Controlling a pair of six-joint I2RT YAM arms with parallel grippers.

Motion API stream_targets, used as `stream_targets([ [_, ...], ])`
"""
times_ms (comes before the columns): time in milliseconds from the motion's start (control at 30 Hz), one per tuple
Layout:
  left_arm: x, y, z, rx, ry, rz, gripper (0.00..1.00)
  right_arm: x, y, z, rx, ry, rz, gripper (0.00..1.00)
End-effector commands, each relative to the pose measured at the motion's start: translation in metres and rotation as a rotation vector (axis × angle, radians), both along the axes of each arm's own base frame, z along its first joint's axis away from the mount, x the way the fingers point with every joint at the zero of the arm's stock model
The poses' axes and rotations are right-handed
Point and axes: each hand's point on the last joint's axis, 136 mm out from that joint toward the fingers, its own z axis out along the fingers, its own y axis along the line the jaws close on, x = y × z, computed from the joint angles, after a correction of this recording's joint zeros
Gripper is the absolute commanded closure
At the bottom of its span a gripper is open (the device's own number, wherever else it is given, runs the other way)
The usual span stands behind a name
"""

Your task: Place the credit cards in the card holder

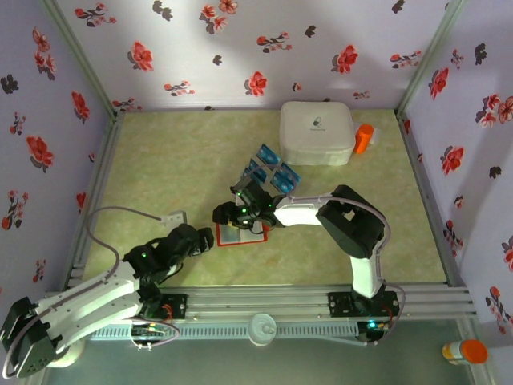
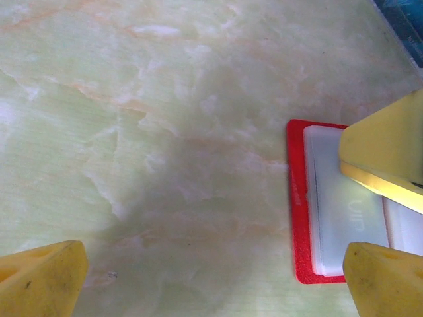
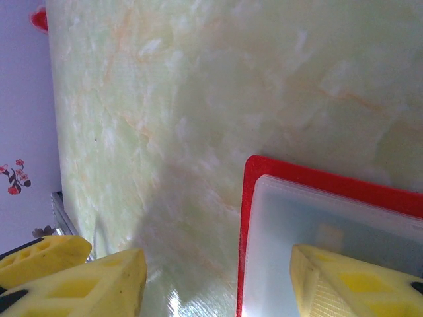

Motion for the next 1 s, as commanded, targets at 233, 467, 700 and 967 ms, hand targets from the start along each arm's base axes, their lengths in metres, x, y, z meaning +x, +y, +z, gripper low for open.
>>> stream_targets([
  [233,0.002,0.001,-0.006,0.017,0.006,0.002,0.0,0.008,-0.027,0.006,0.006,-0.015,-0.032,0.5],
  [467,0.006,-0.006,-0.008,0.033,0.018,-0.021,0.0,0.009,-0.038,-0.007,-0.015,0.003,-0.049,0.84],
  [700,0.012,-0.017,-0.009,0.034,0.026,-0.045,0.0,0.004,-0.028,-0.018,-0.016,0.04,-0.014,0.91],
  [967,0.021,-0.033,-0.011,0.049,0.038,-0.083,0.0,-0.001,-0.02,-0.02,-0.022,0.039,0.001,0.91],
])
